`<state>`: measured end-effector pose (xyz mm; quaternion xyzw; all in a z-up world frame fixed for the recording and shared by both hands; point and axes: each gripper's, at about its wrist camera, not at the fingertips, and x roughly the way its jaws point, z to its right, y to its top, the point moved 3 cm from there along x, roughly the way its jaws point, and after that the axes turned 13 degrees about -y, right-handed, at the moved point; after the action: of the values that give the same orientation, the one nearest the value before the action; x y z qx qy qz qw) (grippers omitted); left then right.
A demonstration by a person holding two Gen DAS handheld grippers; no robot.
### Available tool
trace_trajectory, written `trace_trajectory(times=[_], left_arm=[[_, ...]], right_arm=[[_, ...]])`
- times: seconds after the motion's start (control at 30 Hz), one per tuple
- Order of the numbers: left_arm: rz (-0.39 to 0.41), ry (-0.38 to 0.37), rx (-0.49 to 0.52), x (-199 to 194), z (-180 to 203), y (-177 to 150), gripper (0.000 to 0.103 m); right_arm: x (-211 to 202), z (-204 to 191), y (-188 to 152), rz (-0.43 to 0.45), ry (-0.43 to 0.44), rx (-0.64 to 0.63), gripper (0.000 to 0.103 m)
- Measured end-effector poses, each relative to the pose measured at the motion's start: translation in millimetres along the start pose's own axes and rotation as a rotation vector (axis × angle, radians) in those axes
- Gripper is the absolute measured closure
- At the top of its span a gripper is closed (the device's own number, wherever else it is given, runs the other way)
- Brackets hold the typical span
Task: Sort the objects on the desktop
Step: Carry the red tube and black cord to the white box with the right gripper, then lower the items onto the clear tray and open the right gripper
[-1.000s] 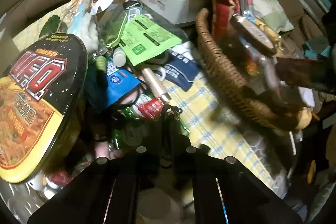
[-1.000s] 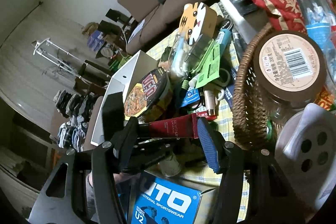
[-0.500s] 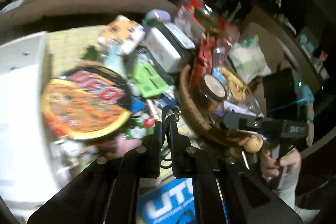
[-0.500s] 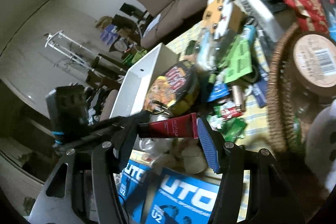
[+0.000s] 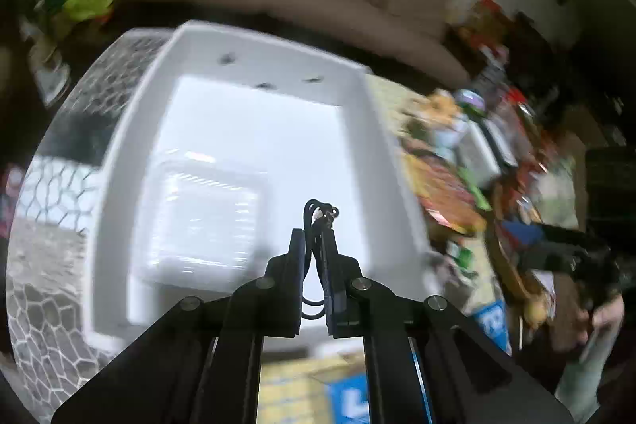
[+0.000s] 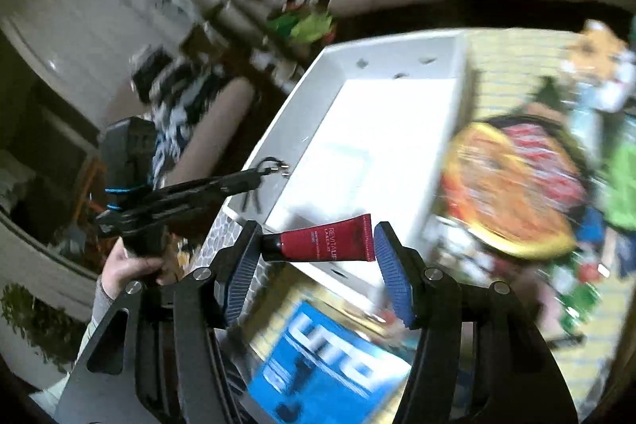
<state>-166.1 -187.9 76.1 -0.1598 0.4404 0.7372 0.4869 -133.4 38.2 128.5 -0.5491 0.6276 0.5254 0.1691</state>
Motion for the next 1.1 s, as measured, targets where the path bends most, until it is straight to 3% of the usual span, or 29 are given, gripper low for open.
trace_trajectory(times=[0.23,0.4,0.43,0.5,0.67,0.77,0.87,1.0,1.1], left_arm=[[0.001,0.061,-0.058,25,-58,15,0.097],[0.001,0.070,-0.054,27,-76,19,0.098],[0.006,0.077,-0.053,25,-78,18,0.102],[0.013,0.067,-0.052,21,-81,18,0.100],[0.052,0.069,-0.052,4,-84,16,0.094],[0.073,0.089,-0.043,-5,-83,15,0.091],[0.076,0.094,-0.051,-10,-85,12,0.076],[0.070,0.095,-0.054,-10,-84,8,0.073],[0.065,0.102,-0.046,-11,-75,2,0.058]], right_arm=[[140,-49,33,-0.182,-0.072,0.001,0.048],[209,-59,43,-0.260,-0.135,-0.019,0.048],[218,-61,47,-0.268,-0.147,-0.027,0.048],[235,-65,55,-0.271,-0.173,-0.042,0.048],[257,-70,62,-0.275,-0.179,-0.044,0.046],[261,-72,70,-0.232,-0.142,-0.001,0.046],[267,-72,71,-0.262,-0.114,0.037,0.041],[251,-67,69,-0.245,-0.151,0.026,0.040],[231,-65,65,-0.237,-0.160,0.008,0.040]])
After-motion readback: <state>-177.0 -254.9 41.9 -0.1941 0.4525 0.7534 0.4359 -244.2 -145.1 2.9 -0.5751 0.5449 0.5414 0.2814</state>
